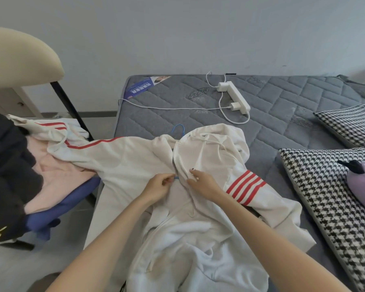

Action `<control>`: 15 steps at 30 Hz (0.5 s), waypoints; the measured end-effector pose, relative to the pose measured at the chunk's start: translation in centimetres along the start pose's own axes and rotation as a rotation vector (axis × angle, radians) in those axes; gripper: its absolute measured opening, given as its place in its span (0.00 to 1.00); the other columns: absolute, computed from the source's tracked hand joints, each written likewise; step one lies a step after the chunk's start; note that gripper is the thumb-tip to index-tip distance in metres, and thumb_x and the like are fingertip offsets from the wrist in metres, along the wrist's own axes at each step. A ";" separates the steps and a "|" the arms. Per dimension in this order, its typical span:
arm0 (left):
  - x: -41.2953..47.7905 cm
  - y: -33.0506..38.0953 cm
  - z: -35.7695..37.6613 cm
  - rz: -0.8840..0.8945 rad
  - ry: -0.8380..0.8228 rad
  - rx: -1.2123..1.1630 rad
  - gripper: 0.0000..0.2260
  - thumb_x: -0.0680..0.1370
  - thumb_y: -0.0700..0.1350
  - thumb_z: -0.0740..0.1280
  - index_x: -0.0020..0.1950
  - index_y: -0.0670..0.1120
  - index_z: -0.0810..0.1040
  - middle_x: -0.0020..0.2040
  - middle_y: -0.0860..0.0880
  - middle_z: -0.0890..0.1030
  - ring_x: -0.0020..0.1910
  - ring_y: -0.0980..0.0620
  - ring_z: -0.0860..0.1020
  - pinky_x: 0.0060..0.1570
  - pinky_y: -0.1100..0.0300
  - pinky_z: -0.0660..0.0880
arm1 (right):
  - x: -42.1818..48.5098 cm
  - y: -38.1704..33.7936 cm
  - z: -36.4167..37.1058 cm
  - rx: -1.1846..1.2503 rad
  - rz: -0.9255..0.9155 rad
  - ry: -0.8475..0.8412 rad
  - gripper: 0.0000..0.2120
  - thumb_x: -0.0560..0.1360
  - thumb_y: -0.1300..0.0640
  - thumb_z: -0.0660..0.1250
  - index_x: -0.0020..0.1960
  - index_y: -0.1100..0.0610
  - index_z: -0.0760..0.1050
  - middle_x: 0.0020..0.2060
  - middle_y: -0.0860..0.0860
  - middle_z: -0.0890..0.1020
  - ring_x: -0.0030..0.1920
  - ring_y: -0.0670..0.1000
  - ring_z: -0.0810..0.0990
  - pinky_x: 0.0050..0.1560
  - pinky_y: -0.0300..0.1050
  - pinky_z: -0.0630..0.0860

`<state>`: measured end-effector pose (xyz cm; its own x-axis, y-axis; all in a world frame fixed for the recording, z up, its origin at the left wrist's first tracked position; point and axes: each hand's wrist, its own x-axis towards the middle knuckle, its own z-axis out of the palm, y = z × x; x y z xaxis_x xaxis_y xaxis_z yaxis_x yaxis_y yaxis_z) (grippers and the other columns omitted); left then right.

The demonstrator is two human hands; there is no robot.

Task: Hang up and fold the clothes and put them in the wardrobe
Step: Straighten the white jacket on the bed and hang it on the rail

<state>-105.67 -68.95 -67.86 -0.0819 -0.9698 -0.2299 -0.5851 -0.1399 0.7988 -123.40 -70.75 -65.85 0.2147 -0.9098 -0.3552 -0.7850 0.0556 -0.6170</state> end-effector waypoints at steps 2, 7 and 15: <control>-0.9 -0.4 -0.6 -0.019 0.072 -0.004 0.17 0.77 0.31 0.60 0.64 0.39 0.77 0.58 0.44 0.80 0.57 0.47 0.78 0.57 0.62 0.70 | -1.1 -0.1 -0.4 -0.001 -0.041 0.137 0.20 0.80 0.57 0.61 0.72 0.58 0.68 0.68 0.56 0.73 0.68 0.55 0.69 0.68 0.45 0.64; -4.4 -1.2 -2.5 -0.013 0.153 -0.032 0.16 0.78 0.34 0.61 0.64 0.44 0.76 0.54 0.46 0.79 0.47 0.51 0.76 0.48 0.63 0.71 | -4.5 -2.3 0.1 0.081 -0.214 0.238 0.11 0.78 0.60 0.62 0.58 0.54 0.78 0.57 0.52 0.77 0.53 0.50 0.75 0.59 0.46 0.72; -11.4 -4.8 -5.4 0.000 0.056 0.217 0.11 0.77 0.39 0.64 0.57 0.49 0.75 0.50 0.51 0.76 0.42 0.57 0.75 0.44 0.64 0.69 | -10.0 -5.1 6.4 -0.107 -0.428 -0.226 0.13 0.74 0.60 0.67 0.57 0.52 0.79 0.55 0.51 0.79 0.45 0.47 0.74 0.51 0.36 0.70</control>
<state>-97.52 -58.29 -66.09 -0.0404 -0.9802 -0.1937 -0.7452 -0.0996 0.6594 -117.86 -59.35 -63.65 0.6424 -0.7291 -0.2362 -0.6514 -0.3572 -0.6694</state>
